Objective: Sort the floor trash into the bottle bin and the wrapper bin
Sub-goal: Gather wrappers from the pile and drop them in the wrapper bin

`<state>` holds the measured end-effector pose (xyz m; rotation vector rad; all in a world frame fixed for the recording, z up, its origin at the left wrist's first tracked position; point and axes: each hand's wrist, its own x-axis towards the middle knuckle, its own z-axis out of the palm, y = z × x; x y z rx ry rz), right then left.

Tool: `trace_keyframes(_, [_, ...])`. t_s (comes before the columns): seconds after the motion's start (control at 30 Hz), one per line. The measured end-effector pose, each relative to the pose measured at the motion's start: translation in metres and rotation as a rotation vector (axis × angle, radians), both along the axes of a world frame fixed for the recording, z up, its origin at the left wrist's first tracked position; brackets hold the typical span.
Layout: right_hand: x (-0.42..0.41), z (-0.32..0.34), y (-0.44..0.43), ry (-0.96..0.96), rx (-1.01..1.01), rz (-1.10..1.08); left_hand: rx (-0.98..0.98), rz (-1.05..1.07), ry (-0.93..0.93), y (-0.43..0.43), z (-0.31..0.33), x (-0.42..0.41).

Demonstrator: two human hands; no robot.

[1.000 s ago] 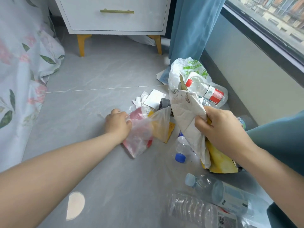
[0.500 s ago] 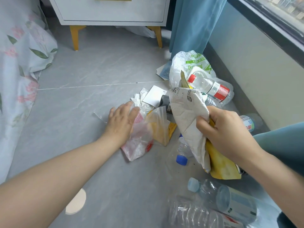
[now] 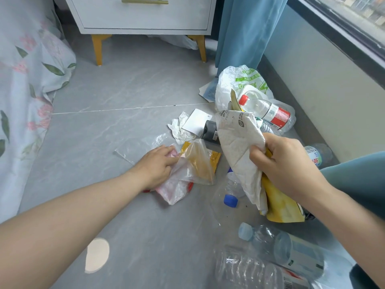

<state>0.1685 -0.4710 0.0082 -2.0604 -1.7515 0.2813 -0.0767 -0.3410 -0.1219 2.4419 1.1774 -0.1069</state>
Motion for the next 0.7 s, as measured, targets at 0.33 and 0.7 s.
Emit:
trace_keyframes(0.33, [-0.001, 0.003, 0.0, 0.009, -0.002, -0.024, -0.262, 0.188, -0.12, -0.002, 0.009, 0.005])
trace_keyframes(0.7, [0.001, 0.004, -0.001, 0.016, 0.001, -0.015, -0.186, 0.302, 0.145, 0.01, 0.038, 0.032])
